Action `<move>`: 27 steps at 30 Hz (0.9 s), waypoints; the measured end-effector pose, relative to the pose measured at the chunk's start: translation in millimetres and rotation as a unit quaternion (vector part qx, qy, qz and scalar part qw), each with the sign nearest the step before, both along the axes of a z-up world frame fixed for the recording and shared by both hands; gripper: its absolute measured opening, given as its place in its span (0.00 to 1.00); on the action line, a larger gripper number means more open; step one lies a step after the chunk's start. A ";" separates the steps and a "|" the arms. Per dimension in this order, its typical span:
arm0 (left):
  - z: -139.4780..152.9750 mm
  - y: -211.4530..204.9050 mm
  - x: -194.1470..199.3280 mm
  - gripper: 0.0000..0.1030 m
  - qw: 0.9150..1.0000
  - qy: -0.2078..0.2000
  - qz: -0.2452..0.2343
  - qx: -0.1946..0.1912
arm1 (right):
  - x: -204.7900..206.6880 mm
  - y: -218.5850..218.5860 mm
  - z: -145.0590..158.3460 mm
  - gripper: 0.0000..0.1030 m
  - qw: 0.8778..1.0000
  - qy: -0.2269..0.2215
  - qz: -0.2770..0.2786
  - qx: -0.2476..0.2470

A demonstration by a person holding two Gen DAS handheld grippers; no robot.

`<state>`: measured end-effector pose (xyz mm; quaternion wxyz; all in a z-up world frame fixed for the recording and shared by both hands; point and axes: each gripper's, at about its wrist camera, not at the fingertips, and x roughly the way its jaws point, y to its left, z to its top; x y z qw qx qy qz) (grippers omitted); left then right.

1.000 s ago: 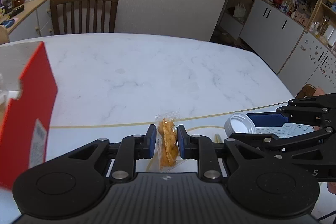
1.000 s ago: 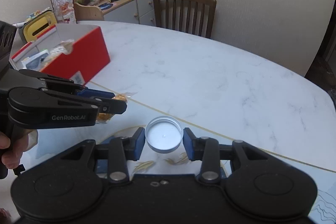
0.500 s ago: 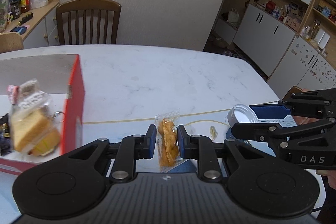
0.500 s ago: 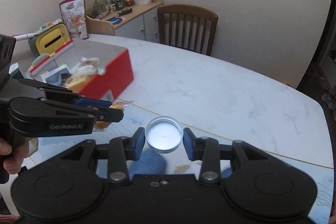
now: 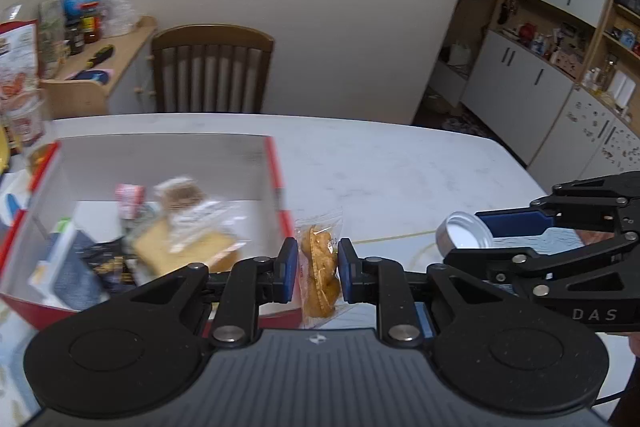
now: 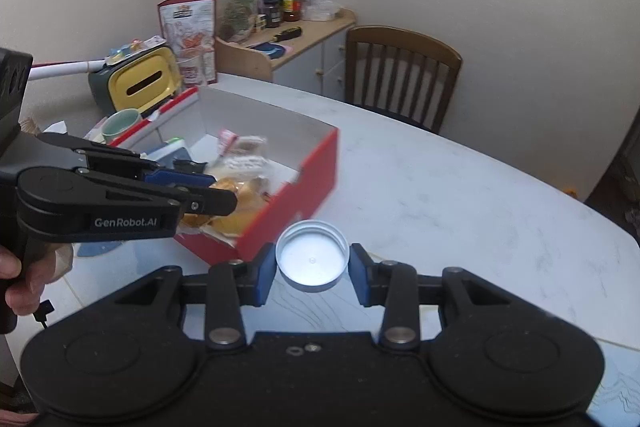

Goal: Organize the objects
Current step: 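Carry the snack stick and tin lid with both tools over the shoebox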

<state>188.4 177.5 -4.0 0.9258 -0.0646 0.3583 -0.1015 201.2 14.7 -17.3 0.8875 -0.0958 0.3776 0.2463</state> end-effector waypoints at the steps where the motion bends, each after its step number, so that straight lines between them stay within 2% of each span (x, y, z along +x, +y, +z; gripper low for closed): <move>1: 0.2 8.6 -0.6 0.20 1.000 0.000 0.004 0.001 | 0.6 7.9 0.6 0.37 1.000 -0.001 0.003 -0.001; 10: -2.1 83.2 3.3 0.20 0.999 0.005 0.038 0.029 | 21.6 67.2 -1.6 0.37 1.000 0.007 0.014 0.007; 17: -10.9 130.3 23.7 0.20 0.996 0.006 0.065 0.063 | 42.8 105.6 -11.1 0.37 1.000 0.011 0.019 -0.001; 27: -39.8 155.2 72.3 0.20 0.993 0.031 0.057 0.101 | 70.0 154.3 -38.1 0.37 0.999 0.028 0.025 -0.017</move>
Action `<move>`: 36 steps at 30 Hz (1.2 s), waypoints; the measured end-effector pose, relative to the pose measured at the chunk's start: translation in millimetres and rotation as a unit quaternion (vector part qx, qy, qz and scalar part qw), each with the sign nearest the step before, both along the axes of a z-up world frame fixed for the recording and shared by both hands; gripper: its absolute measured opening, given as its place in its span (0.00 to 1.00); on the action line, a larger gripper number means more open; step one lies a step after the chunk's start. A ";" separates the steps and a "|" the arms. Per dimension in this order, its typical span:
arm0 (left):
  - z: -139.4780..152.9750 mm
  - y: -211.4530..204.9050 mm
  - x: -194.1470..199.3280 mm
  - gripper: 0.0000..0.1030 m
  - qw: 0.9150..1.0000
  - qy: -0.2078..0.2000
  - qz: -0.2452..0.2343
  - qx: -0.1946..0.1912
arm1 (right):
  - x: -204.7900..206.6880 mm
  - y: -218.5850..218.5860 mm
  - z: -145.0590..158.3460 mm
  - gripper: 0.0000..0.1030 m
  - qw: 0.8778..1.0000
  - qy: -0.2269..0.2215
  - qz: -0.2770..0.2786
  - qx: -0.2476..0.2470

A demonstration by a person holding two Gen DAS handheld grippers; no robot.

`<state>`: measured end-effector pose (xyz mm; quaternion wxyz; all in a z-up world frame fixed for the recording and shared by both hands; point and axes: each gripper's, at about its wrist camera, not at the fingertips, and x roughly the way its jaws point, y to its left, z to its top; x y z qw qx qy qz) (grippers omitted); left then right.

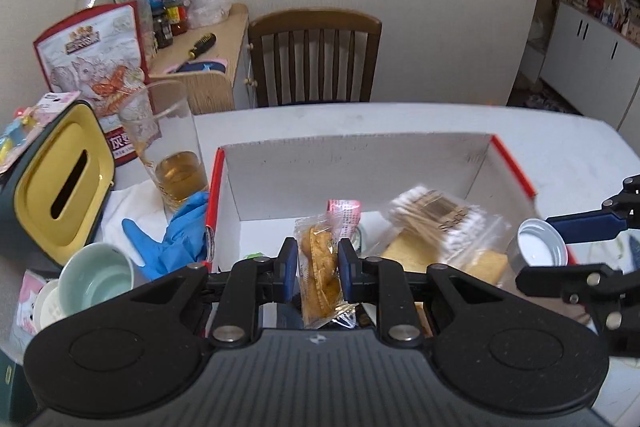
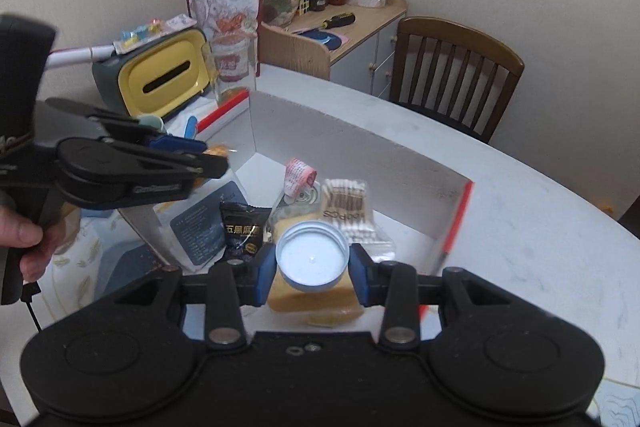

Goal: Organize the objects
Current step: 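Carry the snack stick and tin lid with both tools over the shoebox, then open both tools to drop the snack stick and tin lid into the box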

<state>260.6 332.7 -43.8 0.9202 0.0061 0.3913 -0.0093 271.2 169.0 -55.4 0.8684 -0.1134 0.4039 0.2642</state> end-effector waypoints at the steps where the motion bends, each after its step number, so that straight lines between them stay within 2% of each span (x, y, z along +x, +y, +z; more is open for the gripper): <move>1: -4.4 -0.1 5.0 0.20 1.000 0.005 -0.001 0.003 | 1.7 4.9 -3.1 0.37 1.000 0.000 0.003 -0.004; 9: -31.9 -5.5 35.8 0.20 0.999 0.041 -0.016 0.020 | 10.8 39.0 -25.5 0.36 0.999 -0.001 0.036 -0.035; 16: -47.5 -1.5 48.4 0.20 0.997 0.070 -0.014 0.006 | 18.2 49.7 -47.5 0.36 0.997 0.005 0.037 -0.066; 22: -60.2 -1.2 58.2 0.20 0.993 0.116 -0.015 0.000 | 19.5 52.6 -55.3 0.37 0.996 0.015 0.036 -0.079; 29: -64.3 -2.9 65.0 0.20 0.988 0.152 -0.027 -0.001 | 20.8 46.2 -49.7 0.39 0.998 0.026 0.026 -0.060; 32: -67.1 -4.9 67.4 0.20 0.985 0.168 -0.031 0.004 | 20.6 40.3 -47.0 0.45 0.998 0.034 0.027 -0.055; 36: -65.5 -3.6 66.2 0.20 0.985 0.169 -0.026 0.002 | 16.1 31.4 -42.8 0.51 0.998 0.034 0.028 -0.050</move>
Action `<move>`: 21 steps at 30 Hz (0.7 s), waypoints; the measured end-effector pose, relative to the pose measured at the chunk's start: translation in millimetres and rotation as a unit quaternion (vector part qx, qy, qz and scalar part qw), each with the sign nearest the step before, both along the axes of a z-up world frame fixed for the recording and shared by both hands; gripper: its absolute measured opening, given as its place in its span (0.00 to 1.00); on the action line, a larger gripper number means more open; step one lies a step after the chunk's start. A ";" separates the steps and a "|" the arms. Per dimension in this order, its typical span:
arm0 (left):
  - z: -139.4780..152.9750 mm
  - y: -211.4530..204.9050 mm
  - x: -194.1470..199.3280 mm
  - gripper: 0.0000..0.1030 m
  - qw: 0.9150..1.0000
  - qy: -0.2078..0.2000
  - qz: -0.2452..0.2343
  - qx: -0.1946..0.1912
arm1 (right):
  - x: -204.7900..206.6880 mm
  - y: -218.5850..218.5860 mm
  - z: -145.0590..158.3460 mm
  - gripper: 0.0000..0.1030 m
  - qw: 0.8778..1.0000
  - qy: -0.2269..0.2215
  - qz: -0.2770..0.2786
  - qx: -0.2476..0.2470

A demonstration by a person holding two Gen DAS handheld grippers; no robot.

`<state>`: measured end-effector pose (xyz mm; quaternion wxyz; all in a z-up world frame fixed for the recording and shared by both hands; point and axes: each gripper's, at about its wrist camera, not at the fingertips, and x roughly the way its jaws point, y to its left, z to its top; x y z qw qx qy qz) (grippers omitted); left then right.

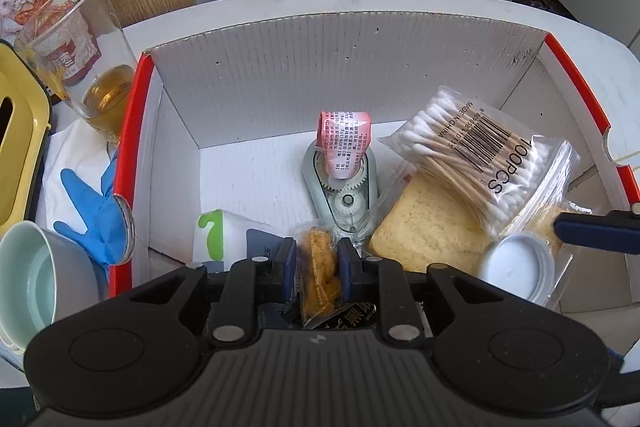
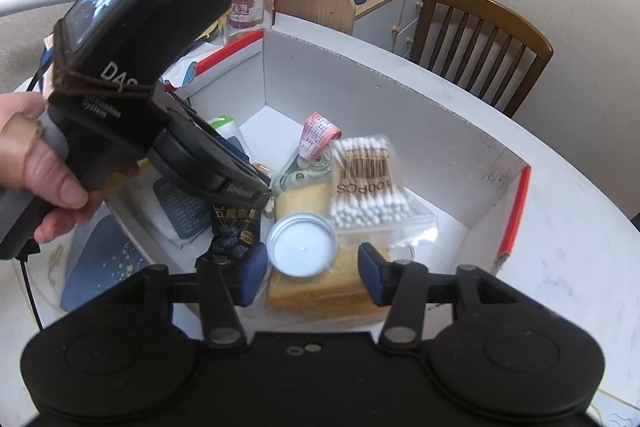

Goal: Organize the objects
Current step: 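Open both tools to drop the snack stick and tin lid into the box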

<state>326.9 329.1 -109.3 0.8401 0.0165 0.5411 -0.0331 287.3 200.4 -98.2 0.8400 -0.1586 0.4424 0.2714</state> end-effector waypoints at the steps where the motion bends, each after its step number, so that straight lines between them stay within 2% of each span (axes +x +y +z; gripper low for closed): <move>1: 0.7 1.0 -0.7 0.20 1.000 0.000 0.003 -0.001 | -1.3 -2.7 1.1 0.51 1.000 0.001 0.000 0.002; 11: 13.5 7.6 -19.9 0.20 0.999 -0.023 0.029 -0.031 | -11.9 -29.4 17.8 0.61 0.999 0.000 -0.017 0.027; 21: 45.5 6.4 -56.4 0.20 0.995 -0.069 0.052 -0.051 | -28.8 -46.2 43.1 0.68 0.998 -0.023 -0.026 0.051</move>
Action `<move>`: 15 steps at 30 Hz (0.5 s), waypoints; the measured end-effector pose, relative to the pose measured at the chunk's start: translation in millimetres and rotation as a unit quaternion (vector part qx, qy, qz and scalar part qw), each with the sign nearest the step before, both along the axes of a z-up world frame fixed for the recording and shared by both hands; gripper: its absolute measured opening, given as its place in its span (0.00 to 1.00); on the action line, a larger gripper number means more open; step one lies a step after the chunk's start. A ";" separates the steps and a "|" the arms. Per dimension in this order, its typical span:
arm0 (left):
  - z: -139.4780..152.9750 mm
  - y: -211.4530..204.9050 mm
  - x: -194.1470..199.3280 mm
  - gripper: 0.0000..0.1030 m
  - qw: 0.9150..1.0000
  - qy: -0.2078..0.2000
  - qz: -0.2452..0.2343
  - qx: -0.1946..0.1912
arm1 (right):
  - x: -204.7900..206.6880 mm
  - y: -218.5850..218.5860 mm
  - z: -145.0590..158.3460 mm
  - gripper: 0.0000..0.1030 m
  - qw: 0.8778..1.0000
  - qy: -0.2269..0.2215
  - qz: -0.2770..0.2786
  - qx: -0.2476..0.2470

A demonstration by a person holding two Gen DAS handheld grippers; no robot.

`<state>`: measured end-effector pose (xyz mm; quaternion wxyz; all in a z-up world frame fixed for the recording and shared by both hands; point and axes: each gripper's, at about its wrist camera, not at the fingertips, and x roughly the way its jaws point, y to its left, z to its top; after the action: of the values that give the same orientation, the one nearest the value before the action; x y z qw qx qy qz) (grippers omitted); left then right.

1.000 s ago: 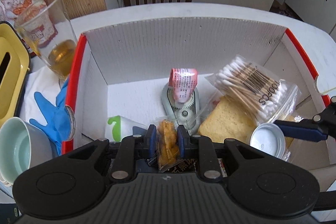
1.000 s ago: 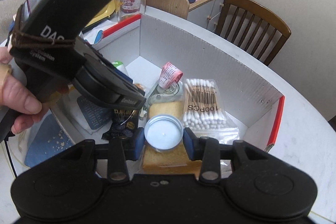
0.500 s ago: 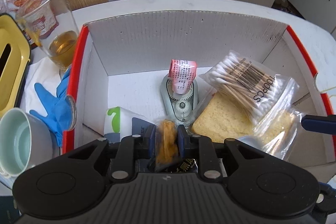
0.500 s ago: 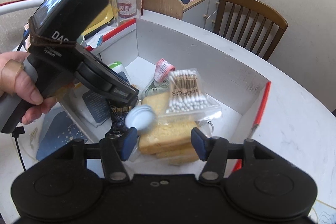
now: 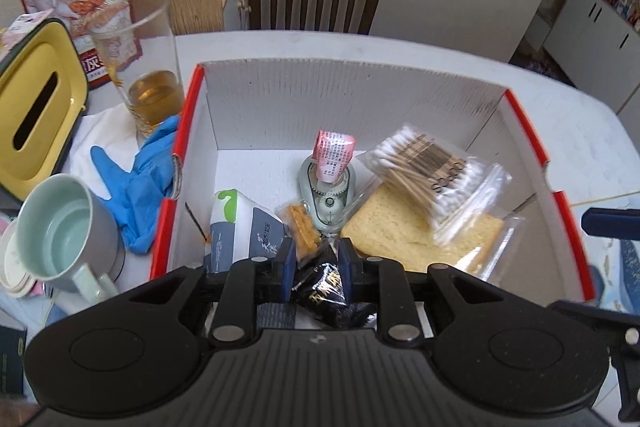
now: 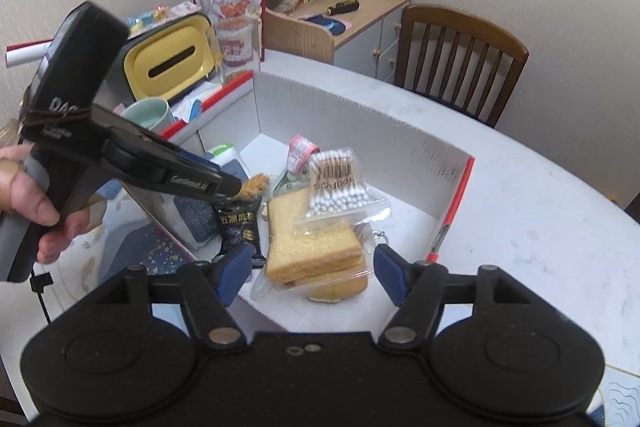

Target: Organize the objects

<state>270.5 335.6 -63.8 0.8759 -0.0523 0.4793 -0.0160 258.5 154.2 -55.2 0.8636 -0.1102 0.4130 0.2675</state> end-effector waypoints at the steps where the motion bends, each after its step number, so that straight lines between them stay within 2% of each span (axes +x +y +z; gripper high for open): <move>1: 3.6 -0.7 -4.5 0.20 1.000 -0.006 0.003 -0.001 | -1.3 -1.0 2.5 0.68 1.000 -0.005 -0.003 0.002; 7: 28.2 -14.4 -29.7 0.20 0.999 -0.049 0.001 0.015 | -7.6 -13.4 14.7 0.69 0.999 -0.015 -0.018 0.031; 11: 43.5 -24.0 -47.1 0.21 0.996 -0.080 0.000 0.029 | -15.1 -20.8 22.4 0.74 0.998 -0.027 -0.023 0.044; 13: 49.2 -27.3 -55.1 0.31 0.995 -0.091 -0.001 0.030 | -20.1 -25.9 26.1 0.75 0.998 -0.034 -0.023 0.052; 14: 51.3 -28.9 -59.1 0.48 0.995 -0.097 -0.001 0.031 | -22.5 -28.2 27.5 0.76 0.998 -0.038 -0.023 0.055; 15: 53.9 -31.2 -63.3 0.69 0.994 -0.104 -0.003 0.033 | -25.2 -30.0 29.7 0.78 0.997 -0.041 -0.022 0.058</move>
<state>207.2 304.3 -9.9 0.9224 -0.0199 0.3856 -0.0086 233.3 124.2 -25.5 0.8905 -0.0617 0.3633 0.2668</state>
